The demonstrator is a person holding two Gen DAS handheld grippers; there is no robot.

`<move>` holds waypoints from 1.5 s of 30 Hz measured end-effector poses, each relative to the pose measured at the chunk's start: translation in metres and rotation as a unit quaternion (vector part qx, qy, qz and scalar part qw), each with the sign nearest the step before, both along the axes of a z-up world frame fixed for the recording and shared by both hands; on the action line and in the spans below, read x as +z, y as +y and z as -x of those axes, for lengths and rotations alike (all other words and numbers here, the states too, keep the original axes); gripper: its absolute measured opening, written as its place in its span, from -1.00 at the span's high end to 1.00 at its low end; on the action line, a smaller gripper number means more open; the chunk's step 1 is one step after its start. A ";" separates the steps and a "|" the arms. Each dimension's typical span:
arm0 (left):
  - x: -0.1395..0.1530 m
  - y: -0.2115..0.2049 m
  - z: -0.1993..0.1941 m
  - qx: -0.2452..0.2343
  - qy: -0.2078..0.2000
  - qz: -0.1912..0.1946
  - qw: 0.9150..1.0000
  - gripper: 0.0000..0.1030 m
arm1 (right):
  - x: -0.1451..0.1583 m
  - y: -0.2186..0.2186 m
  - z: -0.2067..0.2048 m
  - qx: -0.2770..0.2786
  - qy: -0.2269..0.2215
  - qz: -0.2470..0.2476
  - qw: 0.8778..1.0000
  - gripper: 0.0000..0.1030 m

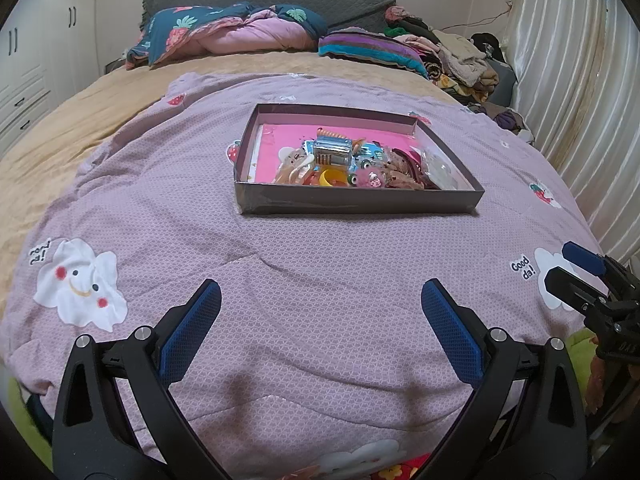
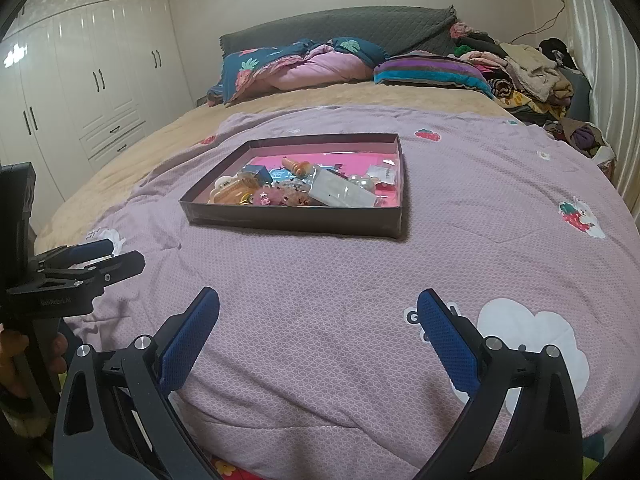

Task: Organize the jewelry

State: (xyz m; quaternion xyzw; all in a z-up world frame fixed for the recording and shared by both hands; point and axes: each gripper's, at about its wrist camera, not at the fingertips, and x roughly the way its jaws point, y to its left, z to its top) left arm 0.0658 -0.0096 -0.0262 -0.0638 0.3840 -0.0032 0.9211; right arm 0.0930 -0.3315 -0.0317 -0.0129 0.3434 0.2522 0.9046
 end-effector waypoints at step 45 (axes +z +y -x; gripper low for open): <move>0.002 0.000 0.002 0.001 -0.002 -0.001 1.000 -0.82 | 0.003 0.000 0.006 0.002 -0.001 0.005 1.000 -0.92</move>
